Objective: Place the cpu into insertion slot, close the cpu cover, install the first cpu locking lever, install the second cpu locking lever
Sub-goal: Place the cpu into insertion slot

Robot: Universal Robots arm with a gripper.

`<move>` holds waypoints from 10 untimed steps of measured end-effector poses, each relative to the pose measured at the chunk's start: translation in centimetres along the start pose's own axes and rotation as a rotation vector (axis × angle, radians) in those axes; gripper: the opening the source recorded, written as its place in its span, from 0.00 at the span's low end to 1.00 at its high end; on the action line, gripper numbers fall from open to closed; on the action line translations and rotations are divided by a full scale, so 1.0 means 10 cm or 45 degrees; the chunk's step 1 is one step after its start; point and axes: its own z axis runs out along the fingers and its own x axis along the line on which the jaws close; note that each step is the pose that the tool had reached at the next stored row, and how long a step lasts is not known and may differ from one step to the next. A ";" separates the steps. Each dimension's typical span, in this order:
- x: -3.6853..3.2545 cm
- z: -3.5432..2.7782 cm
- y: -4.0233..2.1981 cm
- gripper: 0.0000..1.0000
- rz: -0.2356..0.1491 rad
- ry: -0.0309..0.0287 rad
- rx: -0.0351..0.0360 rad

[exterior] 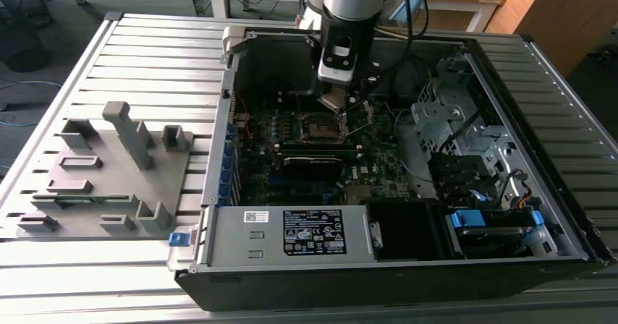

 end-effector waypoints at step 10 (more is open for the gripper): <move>0.000 0.009 -0.001 0.54 0.118 -0.0105 -0.0019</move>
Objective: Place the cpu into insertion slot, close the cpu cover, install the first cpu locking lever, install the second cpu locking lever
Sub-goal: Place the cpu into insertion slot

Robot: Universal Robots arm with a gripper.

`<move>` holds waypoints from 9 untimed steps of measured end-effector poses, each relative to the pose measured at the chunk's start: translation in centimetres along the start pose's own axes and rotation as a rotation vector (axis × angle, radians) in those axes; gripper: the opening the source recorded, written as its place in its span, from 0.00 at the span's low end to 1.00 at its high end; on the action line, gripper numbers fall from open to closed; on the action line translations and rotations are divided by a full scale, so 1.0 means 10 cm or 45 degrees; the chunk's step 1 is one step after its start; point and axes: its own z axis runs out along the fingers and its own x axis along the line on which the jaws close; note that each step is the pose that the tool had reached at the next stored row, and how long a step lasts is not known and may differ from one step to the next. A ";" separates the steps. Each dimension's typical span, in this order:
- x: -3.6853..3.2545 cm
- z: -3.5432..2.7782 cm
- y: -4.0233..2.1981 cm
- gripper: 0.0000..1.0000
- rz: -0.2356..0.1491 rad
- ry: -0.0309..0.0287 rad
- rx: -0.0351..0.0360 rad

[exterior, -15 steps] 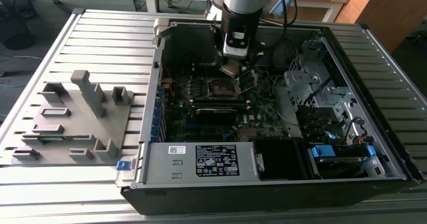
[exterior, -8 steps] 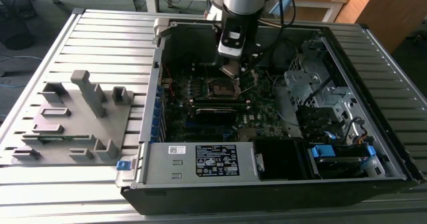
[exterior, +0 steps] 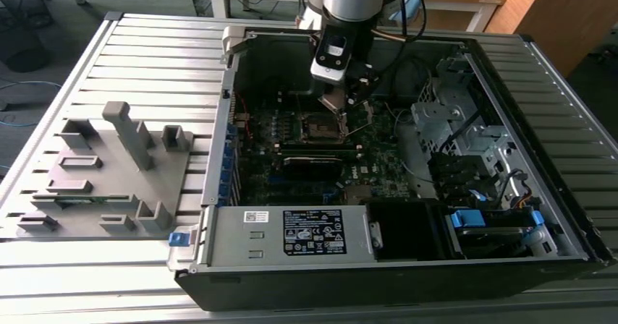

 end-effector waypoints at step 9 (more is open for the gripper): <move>-0.001 0.032 -0.003 0.54 0.000 0.0000 -0.0001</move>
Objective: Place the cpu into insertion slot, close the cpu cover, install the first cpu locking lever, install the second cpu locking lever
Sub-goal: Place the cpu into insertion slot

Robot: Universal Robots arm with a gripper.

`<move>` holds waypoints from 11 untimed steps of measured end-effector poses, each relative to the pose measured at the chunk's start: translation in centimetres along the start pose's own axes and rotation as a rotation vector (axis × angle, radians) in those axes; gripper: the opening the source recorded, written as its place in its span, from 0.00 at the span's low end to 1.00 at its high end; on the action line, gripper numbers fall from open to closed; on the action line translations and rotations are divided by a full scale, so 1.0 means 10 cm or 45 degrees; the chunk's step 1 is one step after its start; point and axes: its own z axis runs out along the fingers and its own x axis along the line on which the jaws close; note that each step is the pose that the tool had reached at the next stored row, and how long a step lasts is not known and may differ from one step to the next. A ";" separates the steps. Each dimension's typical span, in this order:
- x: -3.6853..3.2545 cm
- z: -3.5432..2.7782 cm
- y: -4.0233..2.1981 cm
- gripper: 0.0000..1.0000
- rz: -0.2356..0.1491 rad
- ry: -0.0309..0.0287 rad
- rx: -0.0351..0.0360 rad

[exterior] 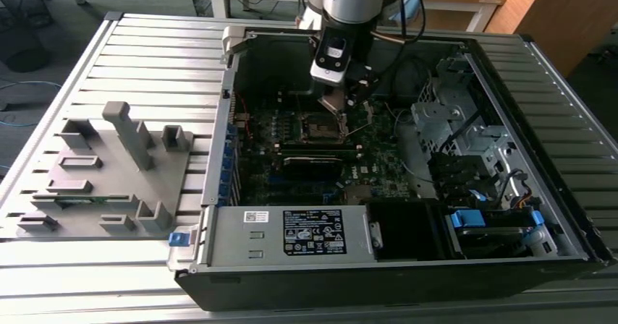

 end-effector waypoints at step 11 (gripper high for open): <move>-0.001 0.071 -0.006 0.54 0.214 -0.0185 -0.0040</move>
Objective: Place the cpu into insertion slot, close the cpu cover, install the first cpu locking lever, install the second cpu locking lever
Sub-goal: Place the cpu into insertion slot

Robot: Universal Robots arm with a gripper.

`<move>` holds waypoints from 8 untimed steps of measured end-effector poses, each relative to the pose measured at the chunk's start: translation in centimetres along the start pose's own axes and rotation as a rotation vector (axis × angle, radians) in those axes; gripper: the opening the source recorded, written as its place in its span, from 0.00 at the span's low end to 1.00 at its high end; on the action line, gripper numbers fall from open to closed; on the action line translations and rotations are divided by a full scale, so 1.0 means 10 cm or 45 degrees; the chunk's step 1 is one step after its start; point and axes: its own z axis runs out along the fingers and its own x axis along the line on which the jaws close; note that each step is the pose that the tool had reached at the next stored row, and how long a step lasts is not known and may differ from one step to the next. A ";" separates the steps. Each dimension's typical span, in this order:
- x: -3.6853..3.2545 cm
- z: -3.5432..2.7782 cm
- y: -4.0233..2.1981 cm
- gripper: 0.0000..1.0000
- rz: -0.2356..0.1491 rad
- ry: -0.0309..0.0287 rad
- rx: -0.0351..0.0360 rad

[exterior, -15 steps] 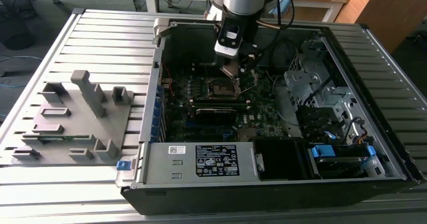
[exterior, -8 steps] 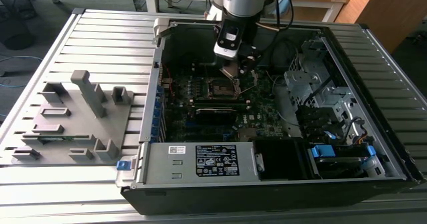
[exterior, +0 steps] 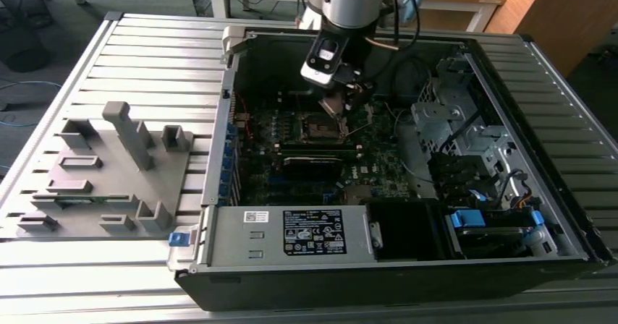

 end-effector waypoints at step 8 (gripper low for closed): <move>-0.001 0.042 -0.004 0.54 0.167 -0.0145 -0.0030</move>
